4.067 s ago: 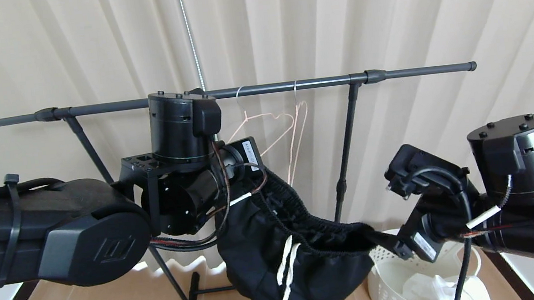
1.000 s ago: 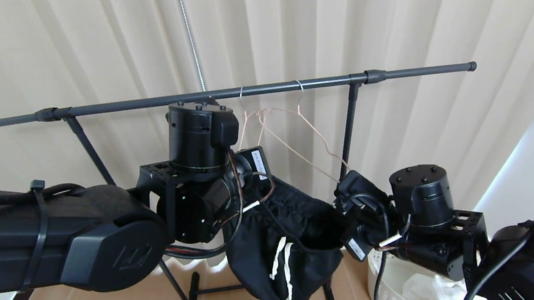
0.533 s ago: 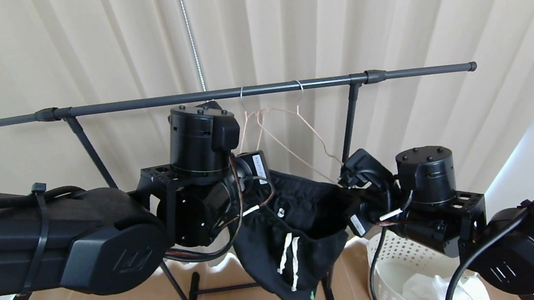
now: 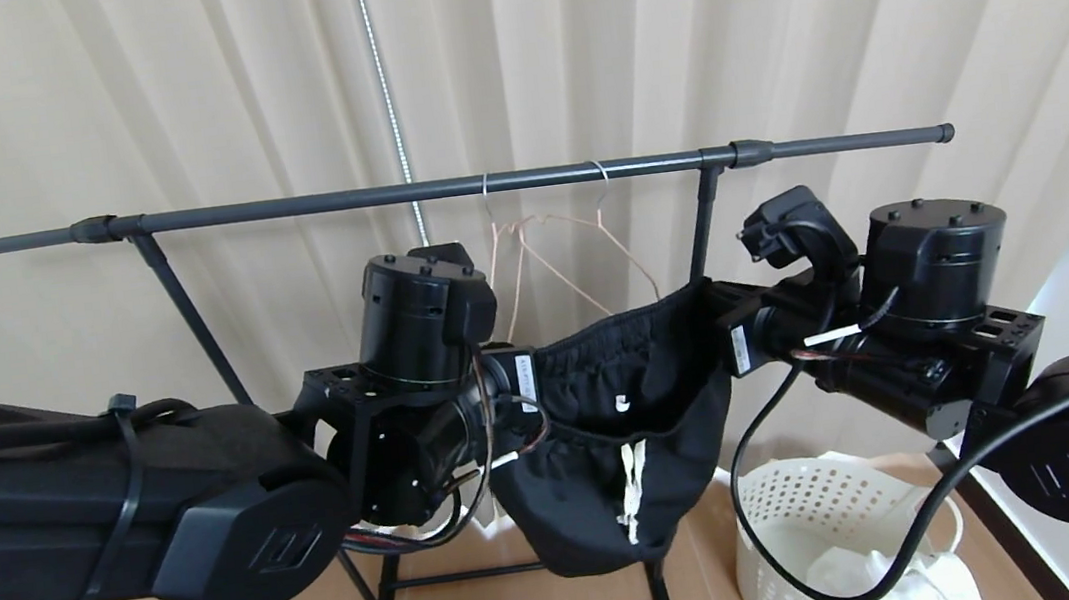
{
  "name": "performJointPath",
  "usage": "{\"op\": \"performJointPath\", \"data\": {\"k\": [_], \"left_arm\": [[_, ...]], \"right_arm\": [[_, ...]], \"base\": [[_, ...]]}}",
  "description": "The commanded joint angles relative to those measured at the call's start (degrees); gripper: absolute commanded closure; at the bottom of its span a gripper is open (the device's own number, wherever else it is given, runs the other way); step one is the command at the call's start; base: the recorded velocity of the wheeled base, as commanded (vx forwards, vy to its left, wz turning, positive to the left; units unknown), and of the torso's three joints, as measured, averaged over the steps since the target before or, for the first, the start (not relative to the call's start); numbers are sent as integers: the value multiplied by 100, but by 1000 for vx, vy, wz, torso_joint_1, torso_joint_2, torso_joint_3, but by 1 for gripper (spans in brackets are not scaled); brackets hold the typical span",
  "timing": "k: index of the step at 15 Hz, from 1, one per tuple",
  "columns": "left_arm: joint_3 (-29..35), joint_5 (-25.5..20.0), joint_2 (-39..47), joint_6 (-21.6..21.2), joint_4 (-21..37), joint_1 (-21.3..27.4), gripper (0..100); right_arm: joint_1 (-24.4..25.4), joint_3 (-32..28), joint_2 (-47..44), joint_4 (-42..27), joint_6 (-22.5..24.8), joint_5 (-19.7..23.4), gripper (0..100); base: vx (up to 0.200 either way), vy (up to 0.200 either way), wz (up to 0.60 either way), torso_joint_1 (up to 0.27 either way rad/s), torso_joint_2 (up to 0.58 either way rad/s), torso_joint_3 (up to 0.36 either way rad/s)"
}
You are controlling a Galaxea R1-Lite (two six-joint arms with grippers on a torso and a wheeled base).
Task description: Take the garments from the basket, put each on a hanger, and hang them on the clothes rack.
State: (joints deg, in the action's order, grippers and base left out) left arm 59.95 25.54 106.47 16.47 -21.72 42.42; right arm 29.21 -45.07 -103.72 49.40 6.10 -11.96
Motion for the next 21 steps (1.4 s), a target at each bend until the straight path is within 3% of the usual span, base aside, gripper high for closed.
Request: {"op": "performJointPath", "data": {"k": [1,4,9,10,21], "left_arm": [[-28,4,163,-12,1,29,100],[-72,4,269,-21,1,73,100],[-107,4,286,-21,-7,82,100],[-124,4,286,-21,-7,82,0],[-89,-23,234,-12,-16,-32,0]], "right_arm": [[-3,-46,150,9,-12,-8,100],[15,24,247,430,-3,-8,100],[147,200,590,474,6,-8,100],[164,200,590,474,-3,-8,100],[120,165,739,439,6,-17,100]], "base": [[0,0,0,0,0,0],[0,0,0,0,0,0],[0,0,0,0,0,0],[0,0,0,0,0,0],[0,0,0,0,0,0]]}}
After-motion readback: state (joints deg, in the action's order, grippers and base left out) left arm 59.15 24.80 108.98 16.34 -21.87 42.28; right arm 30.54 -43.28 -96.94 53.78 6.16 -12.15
